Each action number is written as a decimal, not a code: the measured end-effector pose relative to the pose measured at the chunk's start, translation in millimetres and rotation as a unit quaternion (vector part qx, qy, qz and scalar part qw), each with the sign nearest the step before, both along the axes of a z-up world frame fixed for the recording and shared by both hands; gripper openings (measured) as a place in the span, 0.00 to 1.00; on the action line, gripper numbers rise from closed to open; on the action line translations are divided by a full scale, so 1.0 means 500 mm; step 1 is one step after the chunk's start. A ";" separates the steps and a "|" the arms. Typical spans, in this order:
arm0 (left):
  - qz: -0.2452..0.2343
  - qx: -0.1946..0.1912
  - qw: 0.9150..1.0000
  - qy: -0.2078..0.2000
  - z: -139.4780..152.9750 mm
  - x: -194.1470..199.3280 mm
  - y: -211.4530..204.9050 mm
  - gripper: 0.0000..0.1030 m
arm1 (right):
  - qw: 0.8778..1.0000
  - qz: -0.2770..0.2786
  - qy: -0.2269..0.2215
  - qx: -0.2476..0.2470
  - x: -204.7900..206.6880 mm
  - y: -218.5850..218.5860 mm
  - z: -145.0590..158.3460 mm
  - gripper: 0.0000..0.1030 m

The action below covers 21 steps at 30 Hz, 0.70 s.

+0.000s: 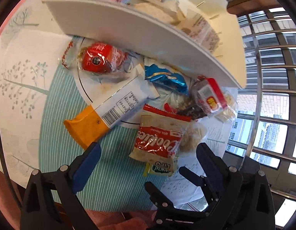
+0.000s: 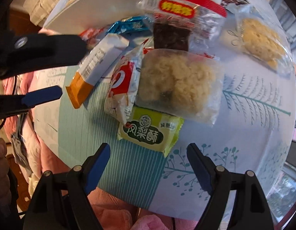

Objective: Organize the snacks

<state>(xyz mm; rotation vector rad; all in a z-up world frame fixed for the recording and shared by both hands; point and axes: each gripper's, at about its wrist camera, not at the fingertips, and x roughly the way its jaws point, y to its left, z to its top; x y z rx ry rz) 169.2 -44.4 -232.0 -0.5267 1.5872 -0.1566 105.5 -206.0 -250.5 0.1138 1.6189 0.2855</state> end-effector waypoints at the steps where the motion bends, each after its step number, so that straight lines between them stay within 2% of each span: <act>1: -0.001 0.006 1.000 0.004 -0.009 0.003 -0.004 0.96 | 1.000 0.001 0.001 -0.006 -0.001 0.004 -0.002 0.80; 9: 0.030 -0.018 0.999 0.019 -0.056 0.010 -0.033 0.96 | 1.000 -0.001 -0.015 -0.024 -0.005 0.031 -0.010 0.79; 16: 0.036 -0.013 0.999 0.032 -0.075 0.023 -0.072 0.96 | 0.999 -0.006 -0.027 -0.040 0.023 0.040 0.000 0.76; 21: 0.049 -0.024 0.998 0.038 -0.086 0.029 -0.093 0.93 | 0.998 -0.016 -0.032 -0.044 0.033 0.046 0.000 0.76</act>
